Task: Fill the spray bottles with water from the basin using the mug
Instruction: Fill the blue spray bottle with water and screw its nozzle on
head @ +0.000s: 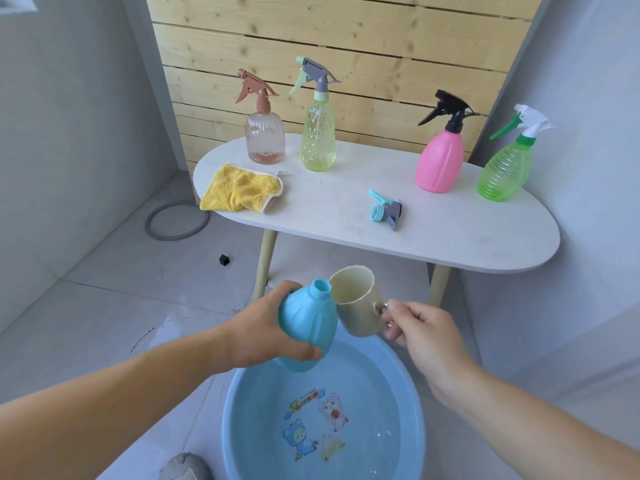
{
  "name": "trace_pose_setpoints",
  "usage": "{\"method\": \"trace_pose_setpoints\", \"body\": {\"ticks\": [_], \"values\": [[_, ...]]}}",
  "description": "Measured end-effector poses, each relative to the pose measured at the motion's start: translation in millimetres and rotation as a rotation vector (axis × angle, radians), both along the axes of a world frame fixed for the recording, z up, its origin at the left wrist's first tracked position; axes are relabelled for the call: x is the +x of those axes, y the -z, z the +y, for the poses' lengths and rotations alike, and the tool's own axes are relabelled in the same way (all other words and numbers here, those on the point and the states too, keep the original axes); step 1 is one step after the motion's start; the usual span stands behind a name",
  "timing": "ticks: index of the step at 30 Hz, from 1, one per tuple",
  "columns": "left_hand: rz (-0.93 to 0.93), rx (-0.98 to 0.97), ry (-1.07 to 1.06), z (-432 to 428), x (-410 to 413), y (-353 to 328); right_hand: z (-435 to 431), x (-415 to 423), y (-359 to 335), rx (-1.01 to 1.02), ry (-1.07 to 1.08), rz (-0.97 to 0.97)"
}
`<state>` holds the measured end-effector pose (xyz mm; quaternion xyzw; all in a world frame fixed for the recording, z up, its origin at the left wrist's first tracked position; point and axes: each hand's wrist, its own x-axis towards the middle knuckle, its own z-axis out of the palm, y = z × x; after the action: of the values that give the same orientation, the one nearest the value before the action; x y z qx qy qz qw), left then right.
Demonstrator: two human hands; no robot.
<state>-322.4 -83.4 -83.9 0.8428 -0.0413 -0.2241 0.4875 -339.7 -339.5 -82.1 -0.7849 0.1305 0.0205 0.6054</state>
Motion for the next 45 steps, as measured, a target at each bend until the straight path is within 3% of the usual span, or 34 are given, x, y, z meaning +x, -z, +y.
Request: {"method": "trace_pose_setpoints", "body": {"ticks": [7, 14, 23, 35, 45], "values": [[-0.010, -0.038, -0.036, -5, -4, 8, -6, 13, 122, -0.155, -0.122, 0.330], [-0.017, -0.027, -0.015, -11, -8, 20, -11, 14, 178, -0.500, -0.314, 0.291], [-0.008, 0.021, 0.014, -7, -2, 38, -13, 11, 192, -0.717, -0.538, 0.267], [0.004, 0.029, 0.011, 0, 2, 41, -11, 14, 207, -0.685, -0.602, 0.292], [0.008, 0.016, 0.009, 4, 2, 38, -12, 19, 185, -0.330, -0.403, 0.376]]}}
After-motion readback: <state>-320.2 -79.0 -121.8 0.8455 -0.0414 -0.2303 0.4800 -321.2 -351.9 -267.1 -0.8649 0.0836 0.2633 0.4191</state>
